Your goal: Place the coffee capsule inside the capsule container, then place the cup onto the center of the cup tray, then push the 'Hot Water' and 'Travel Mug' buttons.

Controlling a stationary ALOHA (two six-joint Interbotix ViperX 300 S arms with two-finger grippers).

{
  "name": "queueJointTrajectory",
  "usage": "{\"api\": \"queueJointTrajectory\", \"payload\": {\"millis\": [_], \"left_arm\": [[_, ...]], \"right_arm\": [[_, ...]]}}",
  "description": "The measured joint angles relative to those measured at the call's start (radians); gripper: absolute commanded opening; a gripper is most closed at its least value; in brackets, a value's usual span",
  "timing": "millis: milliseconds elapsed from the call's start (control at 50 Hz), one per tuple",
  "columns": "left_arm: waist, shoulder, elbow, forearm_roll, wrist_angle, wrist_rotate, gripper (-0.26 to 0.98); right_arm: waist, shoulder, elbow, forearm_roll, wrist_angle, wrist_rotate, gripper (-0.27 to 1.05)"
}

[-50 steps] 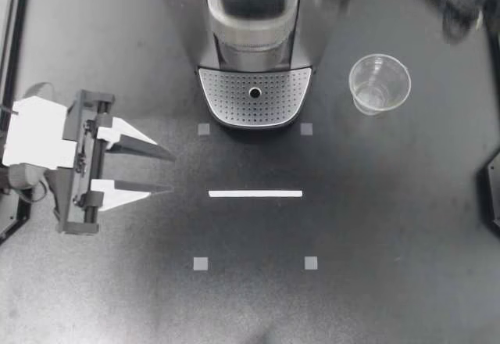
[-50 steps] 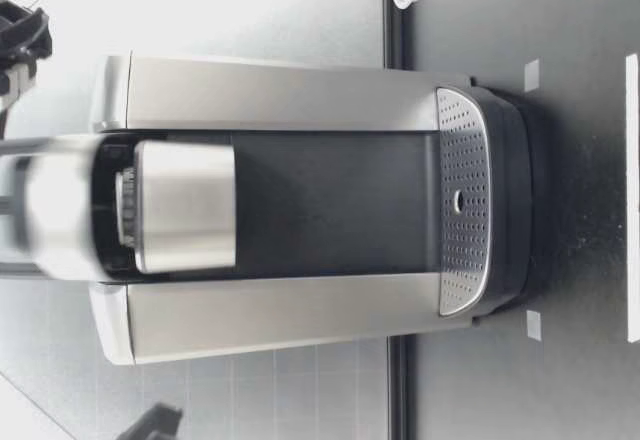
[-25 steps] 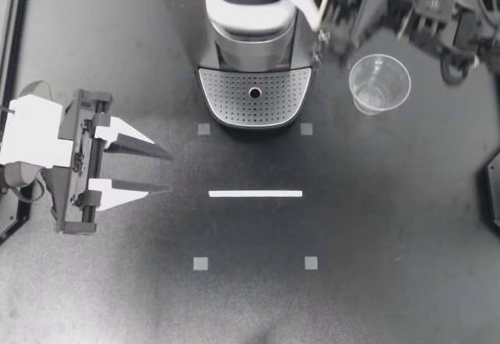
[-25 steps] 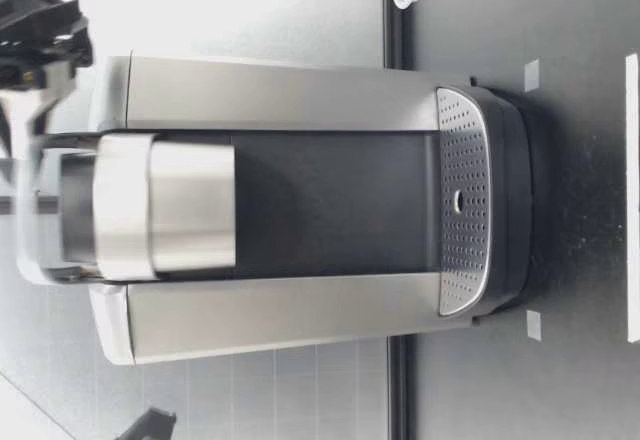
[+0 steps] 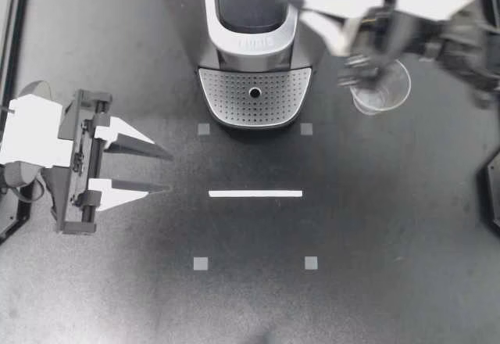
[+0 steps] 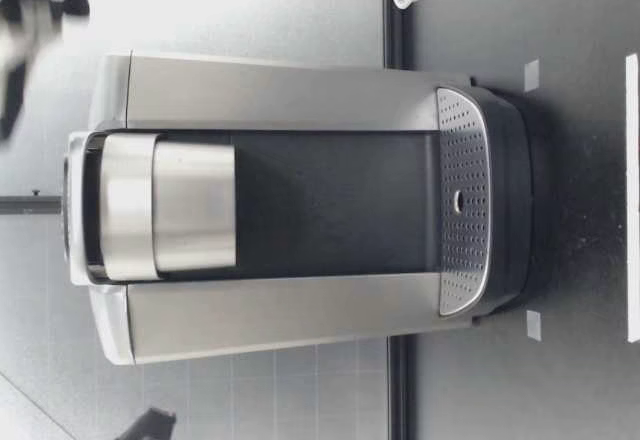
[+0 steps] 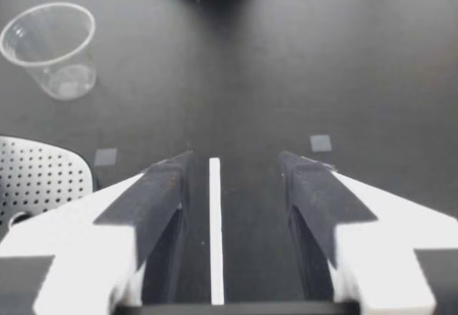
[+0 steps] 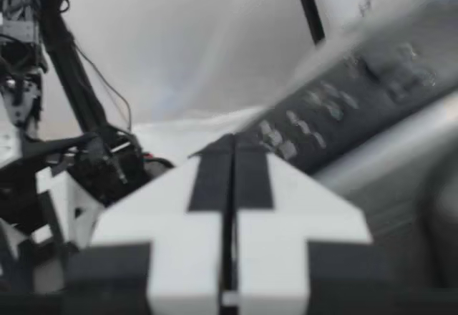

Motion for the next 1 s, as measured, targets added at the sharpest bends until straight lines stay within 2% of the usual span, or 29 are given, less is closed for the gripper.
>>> {"api": "queueJointTrajectory", "payload": {"millis": [180,360,560,840,1000], "left_arm": [[0.017,0.0,0.005,0.0,0.002,0.002,0.42],[0.055,0.0,0.011,-0.002,-0.002,0.0,0.42],[0.06,-0.002,0.017,-0.003,-0.012,0.0,0.42],[0.06,-0.002,0.025,-0.002,-0.018,0.002,0.42],[0.06,0.0,0.035,-0.003,-0.018,0.0,0.42]], "right_arm": [[-0.103,-0.232,0.192,0.126,0.149,0.083,0.06],[-0.213,-0.359,0.321,0.15,0.302,0.156,0.06],[-0.296,-0.336,0.377,0.15,0.466,0.201,0.06],[-0.305,-0.239,0.407,0.15,0.592,0.21,0.08],[-0.313,-0.216,0.408,0.141,0.595,0.21,0.15]]}}
